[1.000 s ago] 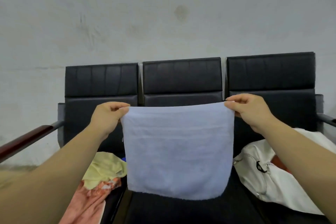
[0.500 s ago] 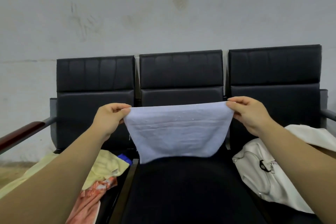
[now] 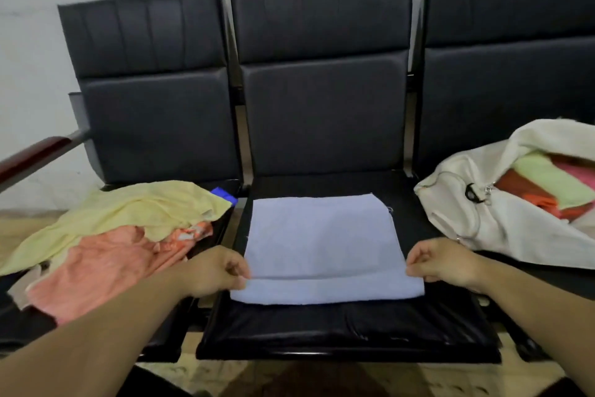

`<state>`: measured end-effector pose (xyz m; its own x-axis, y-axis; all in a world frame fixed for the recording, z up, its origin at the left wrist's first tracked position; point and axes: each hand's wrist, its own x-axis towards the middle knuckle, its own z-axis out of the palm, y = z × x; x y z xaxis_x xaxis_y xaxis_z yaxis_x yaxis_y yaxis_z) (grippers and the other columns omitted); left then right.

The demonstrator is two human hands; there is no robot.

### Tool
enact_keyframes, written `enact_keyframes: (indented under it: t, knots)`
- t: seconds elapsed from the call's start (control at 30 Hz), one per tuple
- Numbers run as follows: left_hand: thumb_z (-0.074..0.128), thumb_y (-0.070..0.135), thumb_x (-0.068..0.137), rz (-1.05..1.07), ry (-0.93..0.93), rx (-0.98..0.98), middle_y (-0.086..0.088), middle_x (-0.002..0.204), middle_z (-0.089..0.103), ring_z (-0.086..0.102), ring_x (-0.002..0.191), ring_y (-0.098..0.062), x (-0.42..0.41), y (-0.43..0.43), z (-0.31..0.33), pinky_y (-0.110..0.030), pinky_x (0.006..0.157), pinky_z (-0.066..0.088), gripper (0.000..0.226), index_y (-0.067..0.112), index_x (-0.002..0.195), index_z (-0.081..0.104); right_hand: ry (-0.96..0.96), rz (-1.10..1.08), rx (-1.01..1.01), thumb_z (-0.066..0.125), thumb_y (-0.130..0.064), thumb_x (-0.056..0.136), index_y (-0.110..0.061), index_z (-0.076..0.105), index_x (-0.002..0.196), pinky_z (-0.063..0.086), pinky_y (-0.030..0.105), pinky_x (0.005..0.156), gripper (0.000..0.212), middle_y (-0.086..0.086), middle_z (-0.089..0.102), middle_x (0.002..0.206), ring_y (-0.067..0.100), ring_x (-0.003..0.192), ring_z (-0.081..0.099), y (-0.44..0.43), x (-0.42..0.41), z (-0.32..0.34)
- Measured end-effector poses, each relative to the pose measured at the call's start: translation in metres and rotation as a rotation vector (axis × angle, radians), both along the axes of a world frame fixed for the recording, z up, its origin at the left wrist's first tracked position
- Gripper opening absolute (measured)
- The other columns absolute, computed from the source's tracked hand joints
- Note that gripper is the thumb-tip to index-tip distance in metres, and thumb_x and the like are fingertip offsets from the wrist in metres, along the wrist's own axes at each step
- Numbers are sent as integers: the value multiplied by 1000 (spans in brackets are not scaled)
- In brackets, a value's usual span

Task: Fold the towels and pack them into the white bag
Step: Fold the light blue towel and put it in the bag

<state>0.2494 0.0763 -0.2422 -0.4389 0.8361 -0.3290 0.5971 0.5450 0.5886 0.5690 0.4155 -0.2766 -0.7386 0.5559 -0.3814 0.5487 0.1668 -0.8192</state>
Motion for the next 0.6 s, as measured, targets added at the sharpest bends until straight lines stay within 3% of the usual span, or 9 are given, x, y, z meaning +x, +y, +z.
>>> enact_keyframes:
  t: [0.1, 0.3, 0.47, 0.6]
  knots:
    - [79, 11, 85, -10, 13, -16, 6, 82, 74, 64, 73, 0, -3, -1, -6, -12, 69, 48, 12, 21, 92, 78, -14, 21, 27, 81, -2, 82, 0, 71, 91, 55, 22, 62, 14, 5, 67, 73, 10, 65, 62, -3, 0, 0]
    - [73, 6, 91, 210, -14, 114, 8, 76, 69, 62, 71, -1, -12, 14, -17, -8, 64, 45, 10, 16, 94, 75, -16, -18, 76, 80, -7, 85, -5, 71, 95, 56, 22, 62, 14, 7, 71, 80, 10, 66, 64, 1, -12, -5]
    - [70, 11, 93, 297, -40, 147, -3, 91, 75, 70, 90, -18, -28, 35, -23, -29, 83, 56, 12, 21, 97, 75, 25, -94, 125, 80, -9, 84, -8, 71, 96, 59, 25, 68, 15, 10, 75, 90, 15, 80, 69, 18, -36, -3]
    - [69, 11, 93, 314, -13, 151, -2, 97, 73, 69, 94, -18, -40, 55, -33, -36, 91, 55, 15, 24, 99, 73, -6, -99, 190, 82, -13, 83, -13, 72, 94, 59, 30, 73, 15, 6, 76, 86, 18, 80, 70, 36, -57, -5]
